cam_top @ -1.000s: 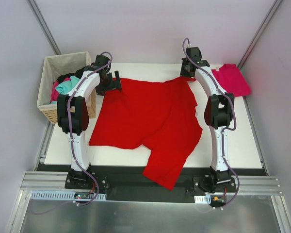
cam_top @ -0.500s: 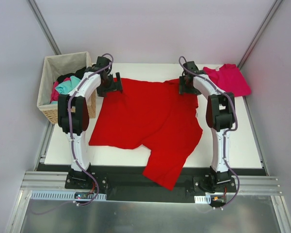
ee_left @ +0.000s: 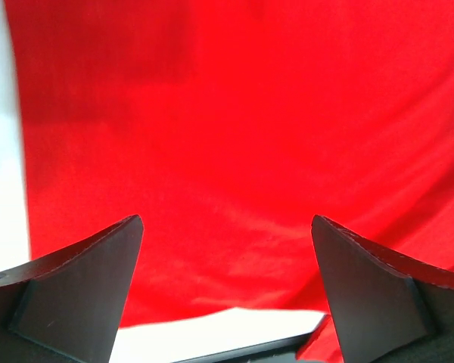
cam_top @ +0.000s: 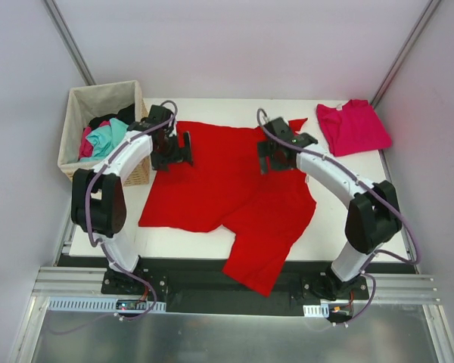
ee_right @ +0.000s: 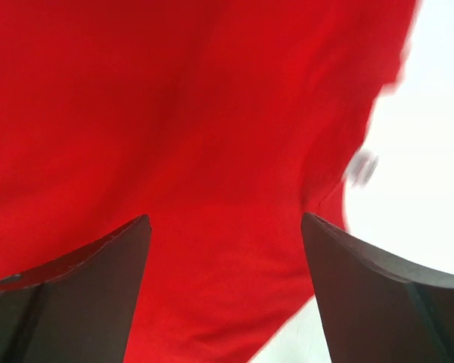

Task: Fold and stack the t-shirts

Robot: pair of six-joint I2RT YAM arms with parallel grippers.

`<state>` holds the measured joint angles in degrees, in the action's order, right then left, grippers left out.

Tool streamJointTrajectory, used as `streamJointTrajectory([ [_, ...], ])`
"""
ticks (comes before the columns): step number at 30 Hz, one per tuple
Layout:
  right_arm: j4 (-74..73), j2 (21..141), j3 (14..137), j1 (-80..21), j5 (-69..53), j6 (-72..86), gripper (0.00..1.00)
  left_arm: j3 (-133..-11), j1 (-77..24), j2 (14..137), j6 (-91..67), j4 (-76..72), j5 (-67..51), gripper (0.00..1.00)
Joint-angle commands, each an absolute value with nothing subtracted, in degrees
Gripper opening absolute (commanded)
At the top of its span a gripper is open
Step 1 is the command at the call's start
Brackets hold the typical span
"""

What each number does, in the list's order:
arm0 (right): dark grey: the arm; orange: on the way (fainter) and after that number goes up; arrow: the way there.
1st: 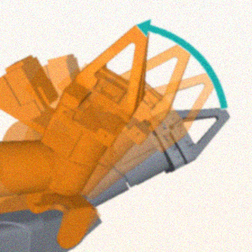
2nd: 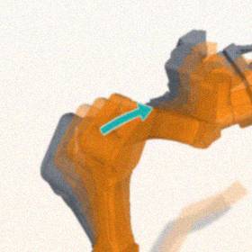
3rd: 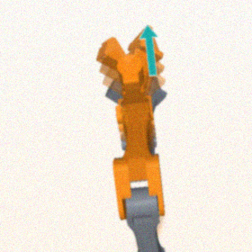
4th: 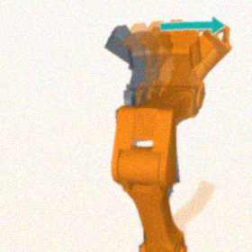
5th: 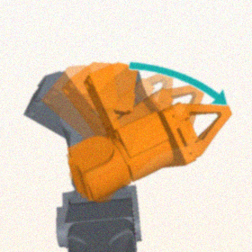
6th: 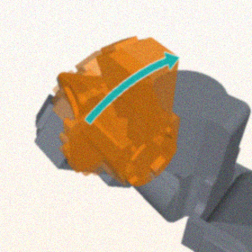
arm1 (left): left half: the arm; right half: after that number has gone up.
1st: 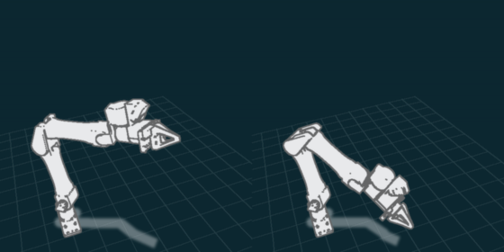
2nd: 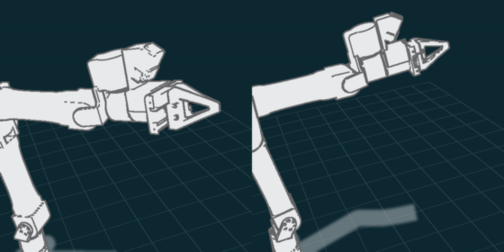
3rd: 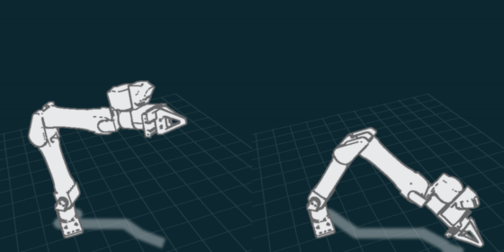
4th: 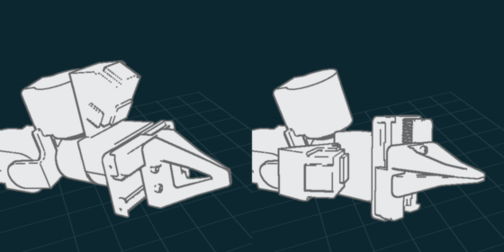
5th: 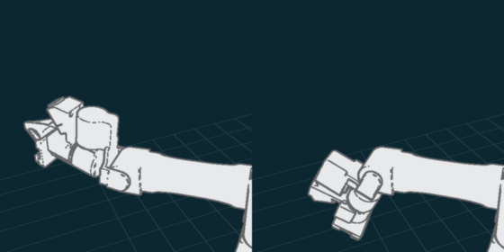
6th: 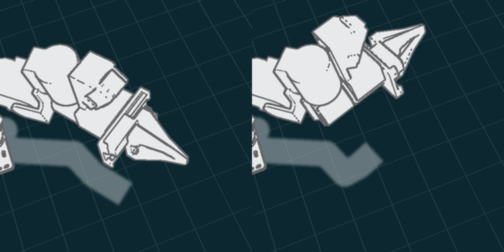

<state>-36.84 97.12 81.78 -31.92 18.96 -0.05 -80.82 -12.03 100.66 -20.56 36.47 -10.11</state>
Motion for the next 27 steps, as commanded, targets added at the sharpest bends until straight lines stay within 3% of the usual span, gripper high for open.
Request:
streamJointTrajectory([
  [1, -38.59, 93.08, 70.5, -33.57, 19.16, 5.18, 0.85, -72.96, -14.32, 94.15, -22.59, 38.06, -8.79, 0.94],
  [10, -36.47, 87.63, 58.28, -37.79, 19.86, 8.96, 0.85, -62.76, -15.38, 88.51, -23.73, 38.32, -5.63, 0.94],
  [27, -46.66, 91.48, 55.55, -40.34, 33.13, 13.8, 0.88, -59.15, -15.64, 89.03, -26.19, 39.73, -0.97, 0.94],
])
